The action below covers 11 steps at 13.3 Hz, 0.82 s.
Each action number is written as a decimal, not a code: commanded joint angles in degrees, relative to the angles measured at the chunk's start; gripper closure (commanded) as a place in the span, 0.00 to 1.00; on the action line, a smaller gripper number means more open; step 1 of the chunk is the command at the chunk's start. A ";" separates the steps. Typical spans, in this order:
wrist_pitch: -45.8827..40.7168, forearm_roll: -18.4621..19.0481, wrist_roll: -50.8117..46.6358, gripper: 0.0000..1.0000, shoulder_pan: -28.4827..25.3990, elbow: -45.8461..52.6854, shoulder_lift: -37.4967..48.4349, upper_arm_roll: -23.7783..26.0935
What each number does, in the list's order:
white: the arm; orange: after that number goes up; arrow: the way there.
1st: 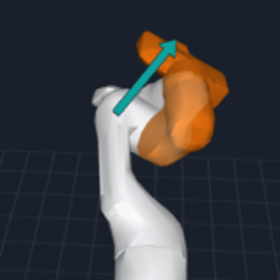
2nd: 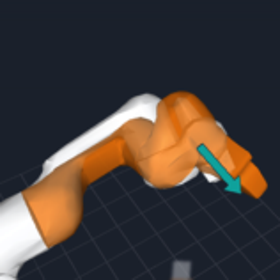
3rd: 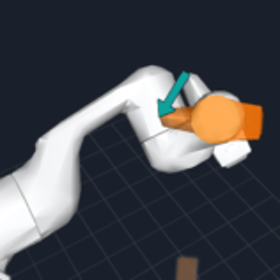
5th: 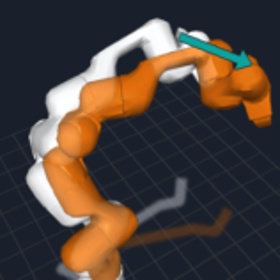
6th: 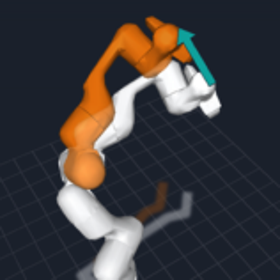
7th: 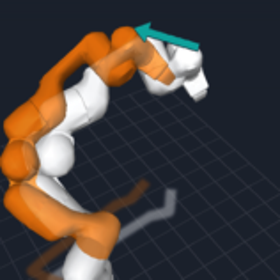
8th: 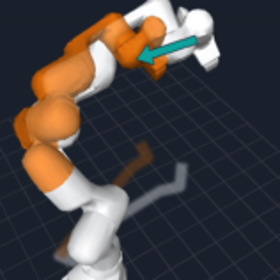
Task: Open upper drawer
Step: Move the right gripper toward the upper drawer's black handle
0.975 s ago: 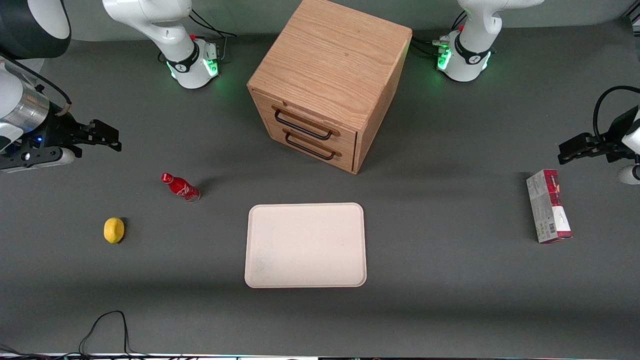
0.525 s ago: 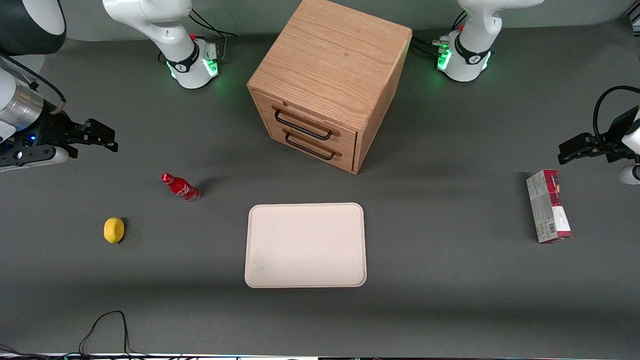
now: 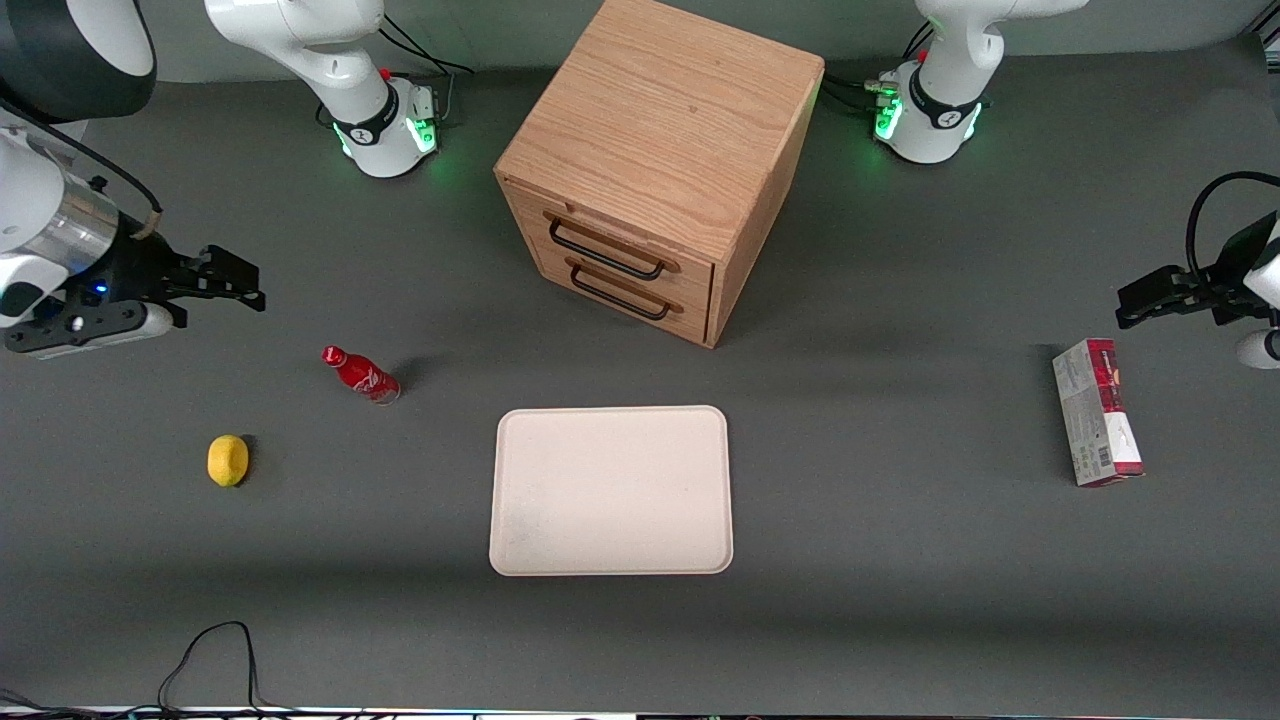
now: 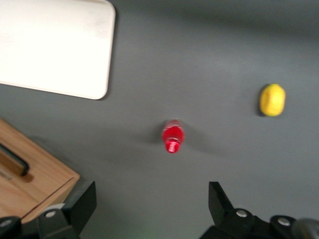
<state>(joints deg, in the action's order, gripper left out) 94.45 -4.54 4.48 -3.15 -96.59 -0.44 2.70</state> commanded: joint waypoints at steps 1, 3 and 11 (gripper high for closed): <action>-0.58 -0.39 -0.79 0.00 -5.00 4.11 -3.59 0.81; -0.93 0.05 -0.79 0.00 -8.97 7.01 -7.02 0.82; -0.93 -0.74 7.61 0.00 -20.13 12.12 -15.11 2.13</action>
<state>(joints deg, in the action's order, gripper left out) 94.46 -4.79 7.26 -20.92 -87.44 -12.95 4.87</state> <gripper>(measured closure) 0.000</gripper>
